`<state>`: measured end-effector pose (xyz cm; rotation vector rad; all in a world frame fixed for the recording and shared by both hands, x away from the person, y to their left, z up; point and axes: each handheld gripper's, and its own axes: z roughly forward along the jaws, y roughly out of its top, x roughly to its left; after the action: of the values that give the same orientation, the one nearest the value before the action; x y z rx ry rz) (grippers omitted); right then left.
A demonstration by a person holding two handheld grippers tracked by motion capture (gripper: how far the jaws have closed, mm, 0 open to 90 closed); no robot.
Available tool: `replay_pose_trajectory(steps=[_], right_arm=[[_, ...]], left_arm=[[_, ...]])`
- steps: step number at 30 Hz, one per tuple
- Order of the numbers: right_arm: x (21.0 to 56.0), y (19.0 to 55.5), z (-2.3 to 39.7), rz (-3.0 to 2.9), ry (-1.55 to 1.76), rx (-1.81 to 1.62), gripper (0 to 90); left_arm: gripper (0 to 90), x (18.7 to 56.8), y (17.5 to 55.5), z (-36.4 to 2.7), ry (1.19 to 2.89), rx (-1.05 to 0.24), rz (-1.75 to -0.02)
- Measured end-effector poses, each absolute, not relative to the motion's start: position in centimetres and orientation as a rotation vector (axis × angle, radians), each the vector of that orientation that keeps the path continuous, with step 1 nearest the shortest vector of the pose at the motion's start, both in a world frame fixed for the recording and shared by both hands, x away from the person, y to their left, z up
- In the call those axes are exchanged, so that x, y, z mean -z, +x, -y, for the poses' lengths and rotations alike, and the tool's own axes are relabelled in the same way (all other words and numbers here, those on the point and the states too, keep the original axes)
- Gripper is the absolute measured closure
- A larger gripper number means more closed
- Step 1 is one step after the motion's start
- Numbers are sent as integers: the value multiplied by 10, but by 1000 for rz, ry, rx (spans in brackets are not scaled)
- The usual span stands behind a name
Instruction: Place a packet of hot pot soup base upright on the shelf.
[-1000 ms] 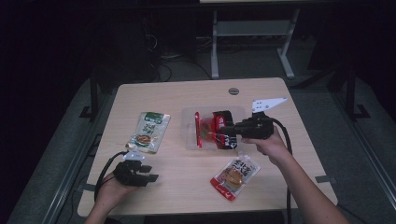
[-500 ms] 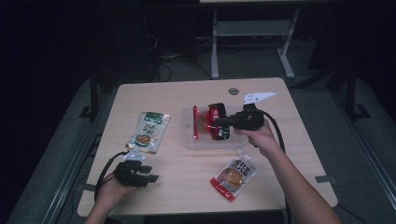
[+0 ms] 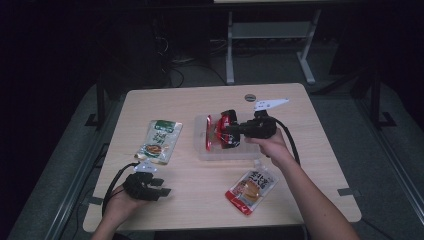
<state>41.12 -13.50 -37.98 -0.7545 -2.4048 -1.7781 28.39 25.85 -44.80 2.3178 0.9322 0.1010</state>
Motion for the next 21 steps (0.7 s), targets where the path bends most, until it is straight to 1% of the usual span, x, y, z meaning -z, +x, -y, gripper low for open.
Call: replay_pose_trajectory(steps=[5, 21], right_arm=[[384, 414, 128, 2427, -767, 1747, 897], [392, 425, 108, 2454, -799, 1695, 895]], left_arm=[[481, 449, 283, -257, 2299, -97, -939], [473, 450, 284, -256, 2311, -88, -922]])
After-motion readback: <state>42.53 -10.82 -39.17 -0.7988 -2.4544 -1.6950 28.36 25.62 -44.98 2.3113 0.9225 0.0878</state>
